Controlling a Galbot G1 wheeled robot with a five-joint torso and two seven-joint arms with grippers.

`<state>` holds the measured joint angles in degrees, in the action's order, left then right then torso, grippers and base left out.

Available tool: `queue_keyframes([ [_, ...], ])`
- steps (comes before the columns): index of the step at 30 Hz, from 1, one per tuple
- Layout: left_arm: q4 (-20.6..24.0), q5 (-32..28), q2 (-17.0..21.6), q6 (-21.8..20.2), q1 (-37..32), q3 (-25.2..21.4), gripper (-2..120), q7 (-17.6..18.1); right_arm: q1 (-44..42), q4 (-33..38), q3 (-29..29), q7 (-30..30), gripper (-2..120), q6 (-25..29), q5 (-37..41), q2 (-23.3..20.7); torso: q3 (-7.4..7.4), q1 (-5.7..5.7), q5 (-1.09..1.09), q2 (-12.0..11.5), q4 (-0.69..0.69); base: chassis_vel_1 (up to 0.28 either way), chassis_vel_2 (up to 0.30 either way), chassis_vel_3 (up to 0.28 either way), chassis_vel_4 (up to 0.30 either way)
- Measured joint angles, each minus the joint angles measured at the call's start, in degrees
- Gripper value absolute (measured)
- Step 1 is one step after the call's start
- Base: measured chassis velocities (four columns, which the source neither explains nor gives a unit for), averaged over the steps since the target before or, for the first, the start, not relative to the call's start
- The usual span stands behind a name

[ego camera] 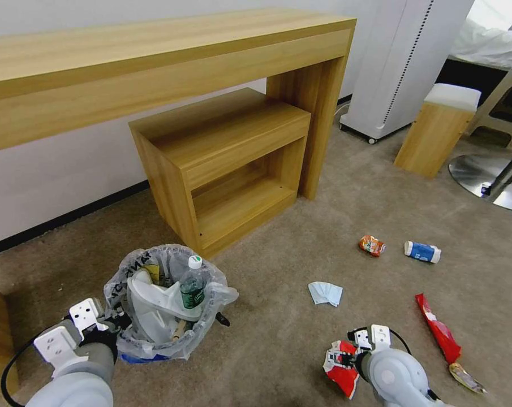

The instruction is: Pick up the trash bin and place the garbage on the floor into it.

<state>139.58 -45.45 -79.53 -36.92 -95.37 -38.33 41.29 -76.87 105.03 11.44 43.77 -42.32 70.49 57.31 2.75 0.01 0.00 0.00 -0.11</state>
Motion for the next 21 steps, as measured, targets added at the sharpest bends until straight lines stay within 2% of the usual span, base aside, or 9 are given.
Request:
queue_keyframes([
  [3,-0.3,0.0,0.0,0.0,0.3,0.0,0,0.0,1.0,-1.4,-0.6,-0.4,79,0.0,0.1,0.2,0.00,0.00,0.00,0.0,0.00,0.000,0.000,0.000,0.000],
  [4,-0.3,0.0,0.0,0.0,0.3,0.0,0,0.0,1.0,-1.4,-0.6,-0.4,79,0.0,0.1,0.2,0.00,0.00,0.00,0.0,0.00,0.000,0.000,0.000,0.000],
  [7,-0.4,0.0,0.1,0.0,0.4,0.1,0,0.0,1.2,-2.2,-1.1,-0.6,64,0.1,-0.2,0.5,0.00,0.00,0.00,0.0,0.00,0.000,0.000,0.000,0.000],
  [8,-0.4,0.0,0.1,0.0,0.4,0.1,0,0.0,1.2,-2.2,-1.1,-0.6,64,0.1,-0.2,0.5,0.00,0.00,0.00,0.0,0.00,0.000,0.000,0.000,0.000],
  [11,-0.5,0.0,0.4,0.0,0.5,0.0,0,0.0,1.3,-3.1,-1.4,-0.8,50,0.1,-0.9,0.7,0.00,0.00,0.00,0.0,0.00,0.000,0.000,0.000,0.000],
  [12,-0.5,0.0,0.4,0.0,0.5,0.0,0,0.0,1.3,-3.1,-1.4,-0.8,50,0.1,-0.9,0.7,0.00,0.00,0.00,0.0,0.00,0.000,0.000,0.000,0.000],
  [16,-0.6,-0.1,0.5,0.0,0.5,0.0,0,0.0,1.6,-3.7,-1.4,-1.3,30,0.1,-1.9,0.7,0.00,0.00,0.00,0.0,0.00,0.000,0.000,0.000,0.000],
  [17,-0.6,-0.1,0.5,0.0,0.5,0.0,0,0.0,1.6,-3.7,-1.4,-1.3,30,0.1,-1.9,0.7,0.00,0.00,0.00,0.0,0.00,0.000,0.000,0.000,0.000],
  [21,-0.8,-0.1,0.5,0.0,0.5,0.1,0,0.1,1.6,-3.7,-1.3,-1.8,16,0.2,-2.5,0.5,-0.01,0.01,0.00,0.0,0.00,0.000,0.000,0.000,0.000],
])
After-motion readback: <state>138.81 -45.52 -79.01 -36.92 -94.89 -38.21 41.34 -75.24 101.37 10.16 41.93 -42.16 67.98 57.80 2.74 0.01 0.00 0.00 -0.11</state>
